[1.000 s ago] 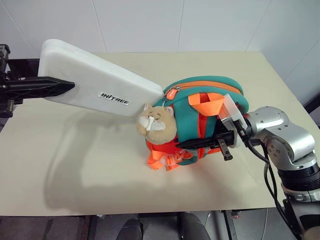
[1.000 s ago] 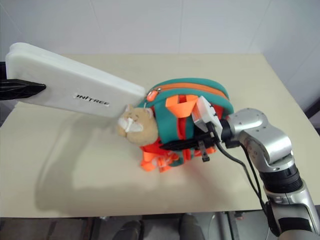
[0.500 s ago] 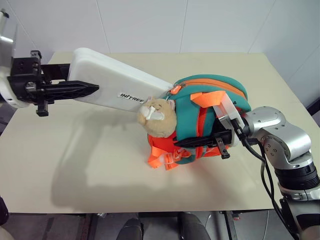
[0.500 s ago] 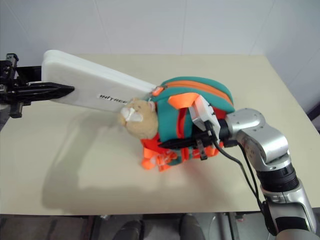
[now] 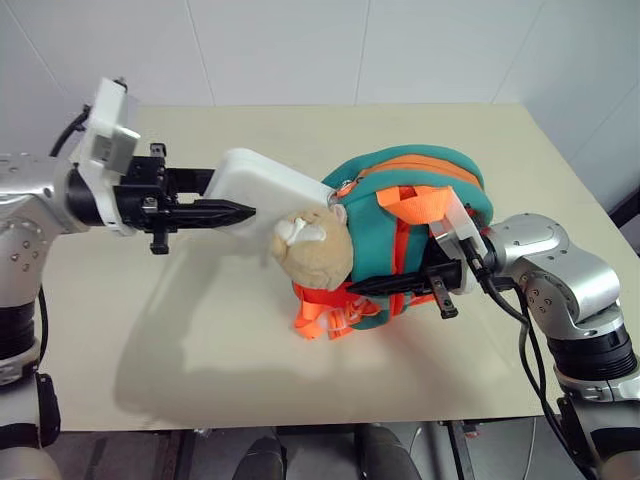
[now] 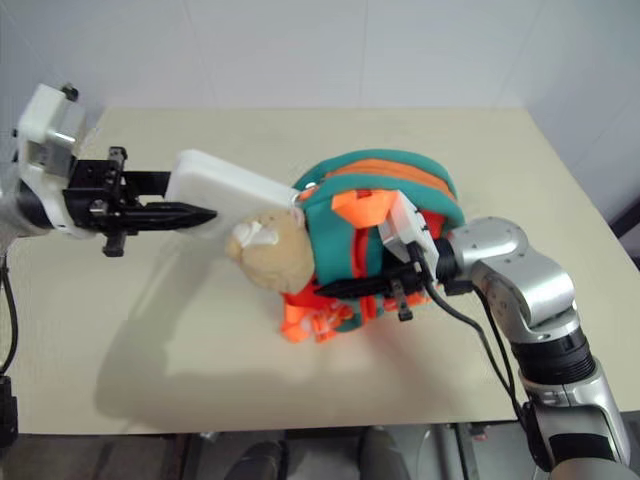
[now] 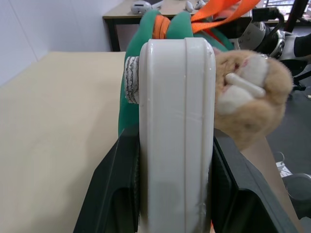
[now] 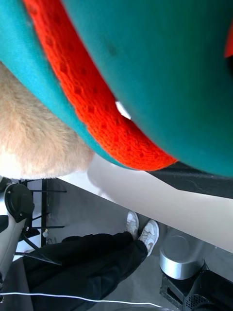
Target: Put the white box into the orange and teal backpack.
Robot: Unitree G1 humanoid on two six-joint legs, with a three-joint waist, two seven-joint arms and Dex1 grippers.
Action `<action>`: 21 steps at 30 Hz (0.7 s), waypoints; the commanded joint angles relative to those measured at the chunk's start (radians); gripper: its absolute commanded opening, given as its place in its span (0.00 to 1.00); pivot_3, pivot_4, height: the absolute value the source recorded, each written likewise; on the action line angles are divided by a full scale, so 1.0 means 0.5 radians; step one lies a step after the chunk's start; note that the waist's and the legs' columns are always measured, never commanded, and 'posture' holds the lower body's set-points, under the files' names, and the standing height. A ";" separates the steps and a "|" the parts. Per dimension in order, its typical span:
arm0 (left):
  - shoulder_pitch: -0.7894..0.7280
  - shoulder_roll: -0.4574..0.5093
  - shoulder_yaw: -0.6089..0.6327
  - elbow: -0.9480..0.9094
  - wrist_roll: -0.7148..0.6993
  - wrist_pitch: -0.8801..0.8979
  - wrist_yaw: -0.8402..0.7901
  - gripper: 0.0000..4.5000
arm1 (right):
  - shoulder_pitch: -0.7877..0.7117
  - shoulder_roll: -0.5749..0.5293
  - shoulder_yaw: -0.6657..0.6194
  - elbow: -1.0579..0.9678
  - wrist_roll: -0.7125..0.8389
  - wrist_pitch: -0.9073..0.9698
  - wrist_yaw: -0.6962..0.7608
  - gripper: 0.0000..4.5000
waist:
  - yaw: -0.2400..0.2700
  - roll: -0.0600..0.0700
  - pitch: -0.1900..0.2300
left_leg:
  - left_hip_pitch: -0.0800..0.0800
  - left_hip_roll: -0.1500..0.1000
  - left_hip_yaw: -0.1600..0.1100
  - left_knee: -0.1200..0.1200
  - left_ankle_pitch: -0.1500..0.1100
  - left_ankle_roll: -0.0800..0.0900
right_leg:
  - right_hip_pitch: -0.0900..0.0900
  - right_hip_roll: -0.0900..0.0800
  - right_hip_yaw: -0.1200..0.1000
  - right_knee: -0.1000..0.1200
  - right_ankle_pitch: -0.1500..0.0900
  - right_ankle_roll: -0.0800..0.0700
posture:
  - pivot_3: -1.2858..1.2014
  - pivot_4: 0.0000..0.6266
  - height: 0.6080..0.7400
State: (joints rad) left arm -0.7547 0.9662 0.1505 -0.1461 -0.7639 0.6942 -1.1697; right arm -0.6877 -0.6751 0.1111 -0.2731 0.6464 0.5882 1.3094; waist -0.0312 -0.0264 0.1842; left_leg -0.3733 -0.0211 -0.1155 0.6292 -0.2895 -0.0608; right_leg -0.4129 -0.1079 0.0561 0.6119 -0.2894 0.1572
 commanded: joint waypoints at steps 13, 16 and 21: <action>-0.088 -0.410 -0.182 -0.042 0.165 -0.077 0.209 0.30 | -0.005 0.020 -0.010 -0.078 0.017 -0.017 -0.057 0.12 | 0.009 0.000 0.000 | -0.001 0.000 0.000 0.002 0.000 0.000 | 0.001 0.000 0.000 0.000 0.000 0.000 | 0.52 0.24 1.00; -0.088 -0.588 -0.241 -0.006 0.216 -0.086 0.329 0.30 | -0.003 0.023 -0.010 -0.078 0.016 -0.016 -0.060 0.12 | 0.004 0.000 0.000 | -0.001 0.000 0.000 0.002 0.001 -0.002 | 0.000 0.000 0.000 -0.001 0.000 0.001 | 0.52 0.24 1.00; -0.100 -0.930 -0.370 0.156 0.378 -0.165 0.538 0.30 | 0.000 0.026 -0.011 -0.078 0.018 -0.012 -0.078 0.12 | 0.013 0.000 0.000 | -0.002 -0.001 0.000 0.004 0.002 -0.004 | 0.001 -0.001 0.000 -0.001 0.001 0.002 | 0.52 0.24 1.00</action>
State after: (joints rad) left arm -0.7819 0.5098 -0.0299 -0.0610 -0.5988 0.6486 -0.9219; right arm -0.6833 -0.6662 0.1110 -0.2755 0.6462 0.5889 1.2742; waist -0.0249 -0.0264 0.1842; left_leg -0.3744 -0.0220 -0.1154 0.6316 -0.2884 -0.0629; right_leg -0.4125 -0.1086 0.0562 0.6113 -0.2888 0.1582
